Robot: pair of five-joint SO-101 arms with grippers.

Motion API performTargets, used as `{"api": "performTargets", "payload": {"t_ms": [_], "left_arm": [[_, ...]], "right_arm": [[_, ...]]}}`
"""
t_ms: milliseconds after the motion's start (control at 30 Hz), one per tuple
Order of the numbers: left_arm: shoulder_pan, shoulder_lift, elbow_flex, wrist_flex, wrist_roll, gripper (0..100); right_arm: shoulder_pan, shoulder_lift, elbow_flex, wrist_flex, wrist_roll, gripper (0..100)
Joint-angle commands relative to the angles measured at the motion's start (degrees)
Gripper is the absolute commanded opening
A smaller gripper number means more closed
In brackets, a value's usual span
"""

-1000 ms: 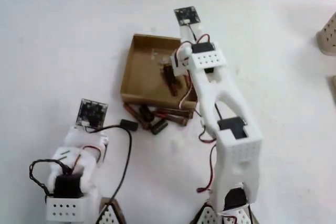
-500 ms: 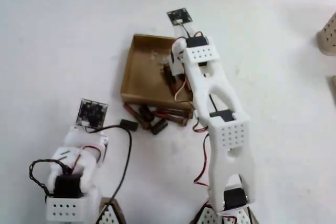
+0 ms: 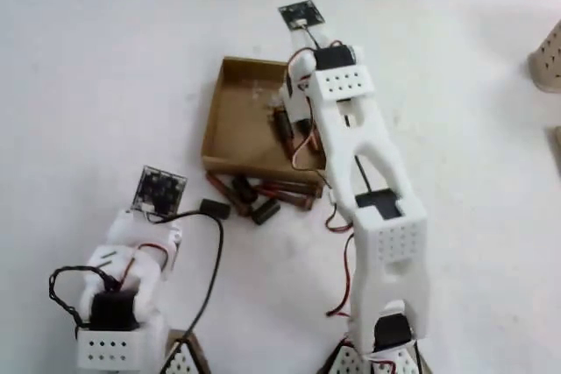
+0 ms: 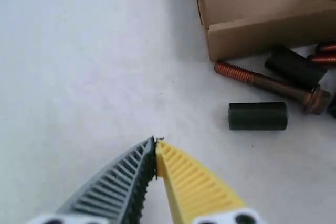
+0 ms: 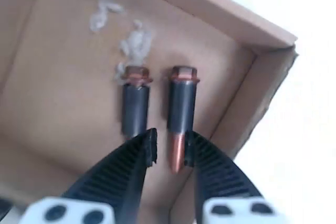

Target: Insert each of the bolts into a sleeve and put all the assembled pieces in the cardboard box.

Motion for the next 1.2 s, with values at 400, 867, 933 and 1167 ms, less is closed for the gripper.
{"api": "performTargets", "payload": {"t_ms": [400,867,933,1167], "left_arm": [[-15.2,-0.7,0.0,-1.8,-3.3,2],[-19.5,-0.7,0.0,-2.0,-3.3,2],[-19.5,-0.7,0.0,-2.0,-3.3,2],[-19.5,-0.7,0.0,-2.0,-3.2,2]], "right_arm": [[-14.9,-12.9,-1.4,18.6,0.8,6.7],[-31.2,-25.8,32.7,-1.7,0.9,6.7],[-31.9,-26.7,36.7,-5.2,2.3,6.7],[-32.6,-24.0,43.7,-11.7,13.0,13.8]]}}
